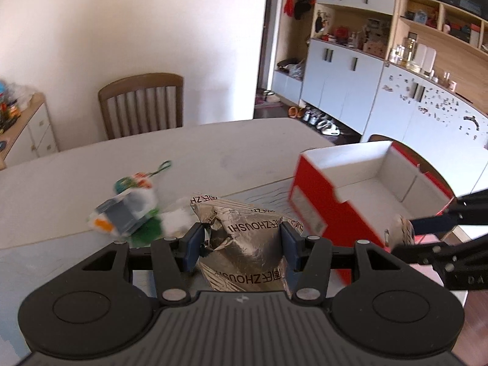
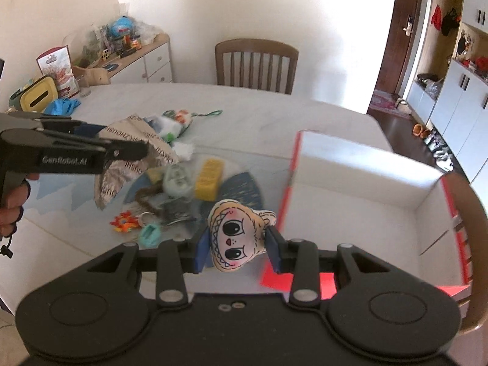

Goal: Organize objects
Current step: 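Grasp and carry the silver bag with left tool while right tool carries the face keychain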

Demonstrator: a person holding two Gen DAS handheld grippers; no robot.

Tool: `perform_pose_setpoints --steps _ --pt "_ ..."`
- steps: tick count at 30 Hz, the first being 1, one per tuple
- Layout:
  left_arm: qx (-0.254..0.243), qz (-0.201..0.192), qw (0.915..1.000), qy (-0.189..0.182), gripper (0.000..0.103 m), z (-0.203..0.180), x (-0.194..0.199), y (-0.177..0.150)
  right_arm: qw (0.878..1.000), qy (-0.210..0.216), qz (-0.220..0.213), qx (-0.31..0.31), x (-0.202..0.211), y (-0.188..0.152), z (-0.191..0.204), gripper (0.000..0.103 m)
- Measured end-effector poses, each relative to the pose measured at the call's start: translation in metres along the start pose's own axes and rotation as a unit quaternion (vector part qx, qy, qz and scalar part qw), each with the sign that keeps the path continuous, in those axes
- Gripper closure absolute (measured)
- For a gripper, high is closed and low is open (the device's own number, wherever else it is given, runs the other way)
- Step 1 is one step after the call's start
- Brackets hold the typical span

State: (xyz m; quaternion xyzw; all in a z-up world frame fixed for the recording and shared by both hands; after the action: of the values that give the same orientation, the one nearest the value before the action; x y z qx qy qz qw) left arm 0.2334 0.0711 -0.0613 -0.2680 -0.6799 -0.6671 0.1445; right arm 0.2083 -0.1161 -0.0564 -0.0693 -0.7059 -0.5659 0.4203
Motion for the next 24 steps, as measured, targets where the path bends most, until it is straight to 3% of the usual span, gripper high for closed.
perform_pose_setpoints --steps 11,24 --pt "-0.030 -0.002 0.9994 -0.016 0.050 -0.094 -0.034 0.035 1.000 -0.002 -0.021 0.017 0.011 0.004 -0.078 0.065" --pt "-0.069 0.012 0.9968 -0.039 0.050 -0.183 -0.102 0.061 0.999 -0.016 0.000 0.034 -0.006 -0.014 -0.146 0.065"
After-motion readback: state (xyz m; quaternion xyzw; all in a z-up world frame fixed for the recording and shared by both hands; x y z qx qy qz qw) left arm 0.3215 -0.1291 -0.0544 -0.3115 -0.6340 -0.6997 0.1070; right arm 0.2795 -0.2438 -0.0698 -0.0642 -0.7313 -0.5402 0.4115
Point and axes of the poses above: each gripper's, at about its wrist camera, not at the fingertips, and x roughly against the way its jaws point, z to its left, y to its top, the point moved 6 cm from there along -x, roughly the way its jaws point, and after that the axes turned 5 degrees about -z, right-handed, at the moved point
